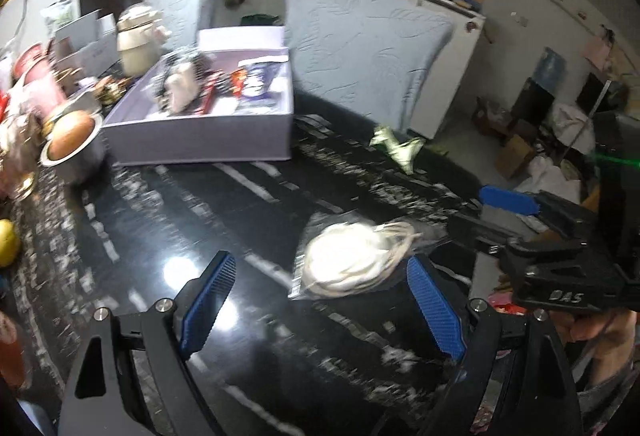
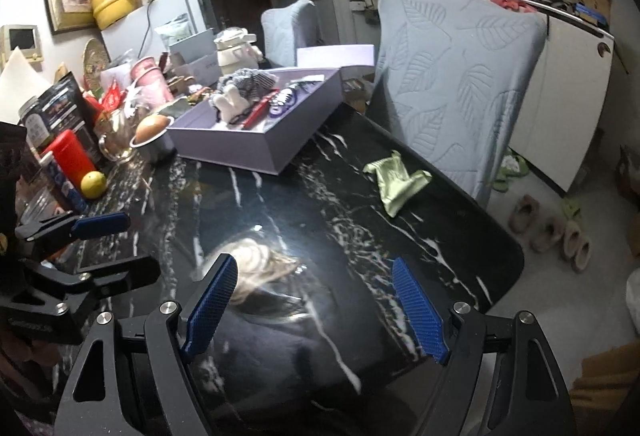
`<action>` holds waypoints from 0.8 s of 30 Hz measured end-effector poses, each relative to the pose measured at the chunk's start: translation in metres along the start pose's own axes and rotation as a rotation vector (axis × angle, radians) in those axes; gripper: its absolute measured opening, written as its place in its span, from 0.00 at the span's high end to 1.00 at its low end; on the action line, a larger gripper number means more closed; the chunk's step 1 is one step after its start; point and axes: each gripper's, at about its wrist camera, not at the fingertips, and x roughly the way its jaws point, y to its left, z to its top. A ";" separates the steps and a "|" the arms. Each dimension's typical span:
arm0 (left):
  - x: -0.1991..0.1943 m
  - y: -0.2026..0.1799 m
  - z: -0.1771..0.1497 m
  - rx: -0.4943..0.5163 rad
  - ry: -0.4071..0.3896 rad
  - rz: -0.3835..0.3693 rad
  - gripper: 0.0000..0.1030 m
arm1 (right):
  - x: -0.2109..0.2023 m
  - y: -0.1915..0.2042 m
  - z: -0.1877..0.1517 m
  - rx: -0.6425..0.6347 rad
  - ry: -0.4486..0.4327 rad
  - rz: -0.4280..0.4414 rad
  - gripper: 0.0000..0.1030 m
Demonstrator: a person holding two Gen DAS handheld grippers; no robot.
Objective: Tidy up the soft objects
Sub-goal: 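Grasp the clear bag of white cable with the left gripper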
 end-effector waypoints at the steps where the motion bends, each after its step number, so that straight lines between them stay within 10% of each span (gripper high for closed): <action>1: 0.003 -0.003 0.001 0.001 0.007 -0.013 0.14 | 0.001 -0.002 0.000 0.002 0.002 -0.003 0.21; 16: 0.084 -0.017 0.005 0.068 0.178 -0.035 0.14 | 0.009 -0.061 -0.002 0.102 0.035 -0.045 0.21; 24: 0.088 -0.013 0.005 0.107 0.103 -0.002 0.17 | 0.019 -0.062 0.003 0.084 0.052 -0.060 0.21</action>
